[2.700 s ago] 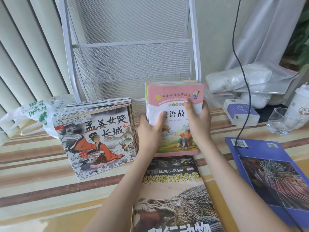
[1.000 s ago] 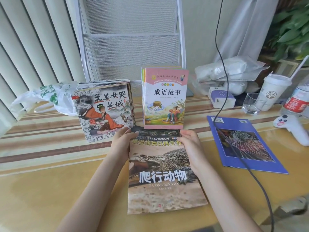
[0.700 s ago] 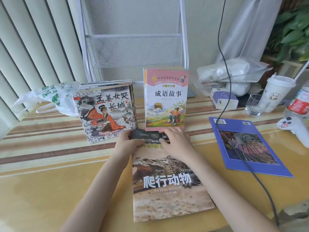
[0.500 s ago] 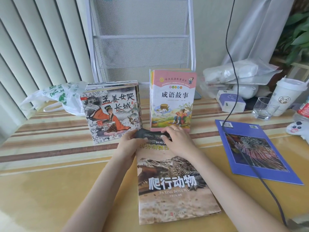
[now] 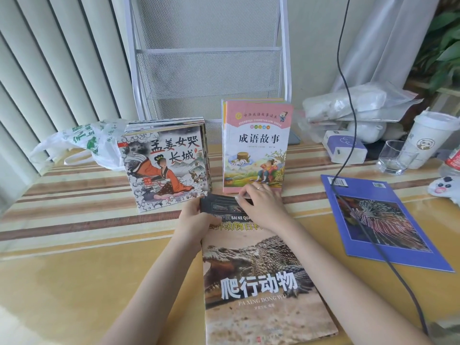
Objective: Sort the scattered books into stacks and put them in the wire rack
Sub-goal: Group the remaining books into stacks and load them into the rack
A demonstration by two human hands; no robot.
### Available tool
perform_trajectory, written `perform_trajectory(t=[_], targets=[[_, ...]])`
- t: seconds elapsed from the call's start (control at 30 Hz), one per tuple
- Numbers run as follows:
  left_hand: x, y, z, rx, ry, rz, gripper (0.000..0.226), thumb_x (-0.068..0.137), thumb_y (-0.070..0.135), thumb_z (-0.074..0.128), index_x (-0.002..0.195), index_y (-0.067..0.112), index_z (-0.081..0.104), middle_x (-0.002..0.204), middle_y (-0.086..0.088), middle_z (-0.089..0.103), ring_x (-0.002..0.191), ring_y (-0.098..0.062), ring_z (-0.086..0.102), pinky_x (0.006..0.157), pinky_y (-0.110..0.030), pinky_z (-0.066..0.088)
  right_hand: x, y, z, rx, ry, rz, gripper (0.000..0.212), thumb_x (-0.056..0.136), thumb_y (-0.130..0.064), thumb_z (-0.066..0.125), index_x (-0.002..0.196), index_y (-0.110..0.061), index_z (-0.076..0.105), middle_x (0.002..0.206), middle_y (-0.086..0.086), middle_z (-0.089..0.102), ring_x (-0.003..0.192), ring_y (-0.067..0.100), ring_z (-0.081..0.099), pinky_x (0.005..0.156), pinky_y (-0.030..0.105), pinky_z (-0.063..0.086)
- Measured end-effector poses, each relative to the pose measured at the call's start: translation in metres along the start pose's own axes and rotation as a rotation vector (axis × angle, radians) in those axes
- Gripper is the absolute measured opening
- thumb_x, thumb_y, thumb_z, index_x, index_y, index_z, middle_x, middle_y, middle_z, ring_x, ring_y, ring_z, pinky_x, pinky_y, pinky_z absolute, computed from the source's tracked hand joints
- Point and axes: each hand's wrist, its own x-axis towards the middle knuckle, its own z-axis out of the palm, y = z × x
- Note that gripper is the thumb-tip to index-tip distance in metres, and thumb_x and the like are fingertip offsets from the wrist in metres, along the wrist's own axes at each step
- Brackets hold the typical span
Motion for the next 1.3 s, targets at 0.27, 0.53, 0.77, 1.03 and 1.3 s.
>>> perform_trajectory(t=[0.27,0.53,0.77,1.03,1.3], targets=[[-0.006,-0.004,0.011,0.175,0.079,0.112,0.057,0.080,-0.003,0.063,0.131,0.017,0.048,0.113,-0.005,0.061,0.097,-0.028,0.062,0.083,-0.042,0.053,-0.020,0.026,-0.012,0.458,0.285,0.129,0.015,0.093,-0.014,0.050,0.106,-0.017,0.058,0.102,-0.002,0.062,0.097,0.013,0.056,0.079,0.022,0.042],[-0.008,-0.007,0.017,0.150,0.073,0.183,0.074,0.080,-0.005,0.064,0.145,0.016,0.034,0.117,-0.002,0.056,0.096,-0.019,0.060,0.082,-0.035,0.051,-0.046,0.087,-0.033,-0.087,0.136,0.618,0.046,0.097,-0.029,0.038,0.138,-0.007,0.034,0.147,0.018,0.035,0.139,0.034,0.024,0.113,0.048,0.016],[0.001,-0.007,0.034,0.027,-0.008,0.207,0.075,0.082,-0.012,0.062,0.144,0.018,0.033,0.107,0.006,0.056,0.086,-0.003,0.059,0.069,-0.020,0.051,-0.050,0.096,-0.041,-0.129,0.101,0.730,0.041,0.100,-0.016,0.034,0.138,-0.005,0.026,0.153,0.030,0.009,0.143,0.038,0.011,0.113,0.047,0.020],[0.010,-0.015,0.033,-0.048,0.002,0.201,0.074,0.080,-0.014,0.062,0.141,0.018,0.035,0.103,0.000,0.062,0.089,-0.015,0.063,0.074,-0.029,0.055,-0.049,0.095,-0.042,-0.537,0.020,0.581,0.070,0.086,0.009,0.042,0.146,-0.008,0.008,0.115,0.030,0.059,0.104,0.040,0.057,0.082,0.042,0.052],[0.011,-0.016,0.037,0.262,0.028,0.337,0.058,0.081,0.017,0.069,0.131,0.031,0.044,0.129,0.000,0.056,0.117,-0.022,0.054,0.097,-0.044,0.046,-0.050,0.074,-0.096,-0.524,0.095,0.668,0.029,0.085,0.003,0.052,0.107,-0.013,0.060,0.109,0.005,0.065,0.102,0.026,0.062,0.074,0.030,0.042]])
